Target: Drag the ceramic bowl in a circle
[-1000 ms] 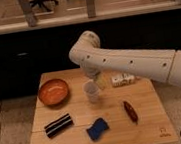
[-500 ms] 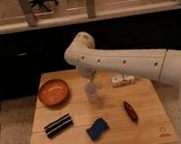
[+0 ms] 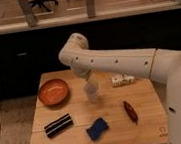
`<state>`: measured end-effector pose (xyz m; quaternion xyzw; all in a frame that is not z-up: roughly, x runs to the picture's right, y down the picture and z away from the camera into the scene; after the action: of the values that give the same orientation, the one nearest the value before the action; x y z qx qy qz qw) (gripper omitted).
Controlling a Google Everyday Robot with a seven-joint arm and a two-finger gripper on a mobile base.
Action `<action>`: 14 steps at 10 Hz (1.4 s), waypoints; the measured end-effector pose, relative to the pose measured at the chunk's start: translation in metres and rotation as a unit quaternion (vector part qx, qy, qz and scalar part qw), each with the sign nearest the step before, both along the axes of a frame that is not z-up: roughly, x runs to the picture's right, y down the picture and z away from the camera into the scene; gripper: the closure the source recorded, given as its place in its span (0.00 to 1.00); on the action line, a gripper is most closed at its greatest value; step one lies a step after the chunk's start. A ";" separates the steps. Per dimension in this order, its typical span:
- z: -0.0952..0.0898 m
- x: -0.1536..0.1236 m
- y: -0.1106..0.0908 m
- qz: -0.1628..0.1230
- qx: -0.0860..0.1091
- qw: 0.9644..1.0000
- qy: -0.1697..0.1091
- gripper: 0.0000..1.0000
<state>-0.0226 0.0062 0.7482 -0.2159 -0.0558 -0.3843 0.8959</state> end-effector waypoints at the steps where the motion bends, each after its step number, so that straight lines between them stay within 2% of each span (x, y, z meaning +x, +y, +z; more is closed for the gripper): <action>1: 0.004 -0.007 -0.001 -0.010 0.000 1.000 -0.008 0.20; 7: 0.021 -0.030 -0.003 -0.048 -0.001 0.998 -0.037 0.20; 9: 0.030 -0.044 -0.003 -0.064 -0.002 0.997 -0.050 0.20; 14: 0.047 -0.060 0.000 -0.089 -0.004 0.994 -0.069 0.20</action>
<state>-0.0821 0.0059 0.7951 -0.1967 -0.0997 -0.4763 0.8512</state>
